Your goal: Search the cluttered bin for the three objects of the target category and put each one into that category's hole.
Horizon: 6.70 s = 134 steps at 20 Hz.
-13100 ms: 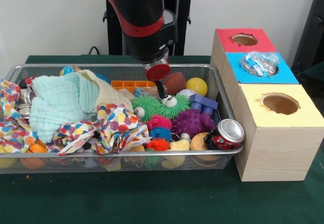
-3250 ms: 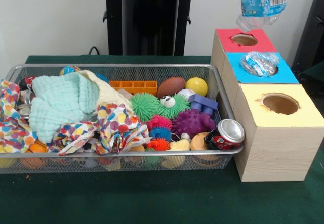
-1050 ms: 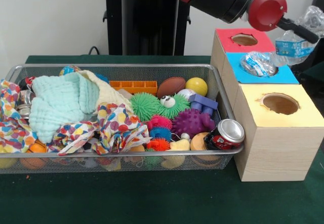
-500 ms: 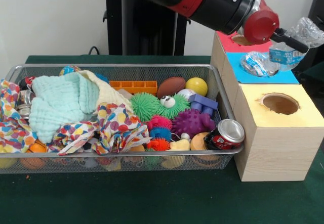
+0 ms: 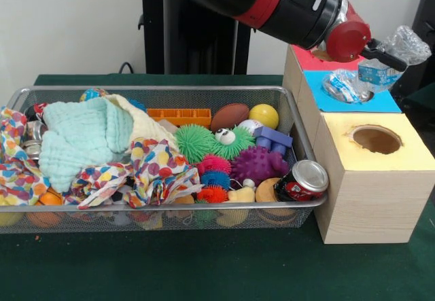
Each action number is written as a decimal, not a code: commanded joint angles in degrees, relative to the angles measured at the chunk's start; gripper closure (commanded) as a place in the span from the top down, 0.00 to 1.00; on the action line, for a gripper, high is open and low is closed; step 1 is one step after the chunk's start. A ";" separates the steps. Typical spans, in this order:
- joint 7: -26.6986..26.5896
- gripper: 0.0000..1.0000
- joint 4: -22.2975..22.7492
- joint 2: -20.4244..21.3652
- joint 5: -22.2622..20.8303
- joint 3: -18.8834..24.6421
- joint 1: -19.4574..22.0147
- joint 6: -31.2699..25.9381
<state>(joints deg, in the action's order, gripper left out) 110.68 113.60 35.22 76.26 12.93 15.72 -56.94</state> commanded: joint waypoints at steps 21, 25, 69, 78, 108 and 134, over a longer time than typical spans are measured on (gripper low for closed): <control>-26.85 0.00 12.94 2.44 10.05 -0.78 -3.75 3.26; -29.52 0.00 12.30 -0.15 10.87 -0.49 -3.33 3.41; -46.14 0.00 7.62 -14.77 10.21 -0.09 0.77 2.65; -43.54 0.00 8.22 -12.94 10.20 -0.60 -0.01 0.95; -28.08 0.00 12.95 0.09 6.14 -1.62 -0.50 -3.71; -30.24 0.00 13.49 -2.64 -1.45 -3.41 3.39 -2.24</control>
<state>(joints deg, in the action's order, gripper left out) 80.92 126.40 34.68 74.71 9.20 18.10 -62.97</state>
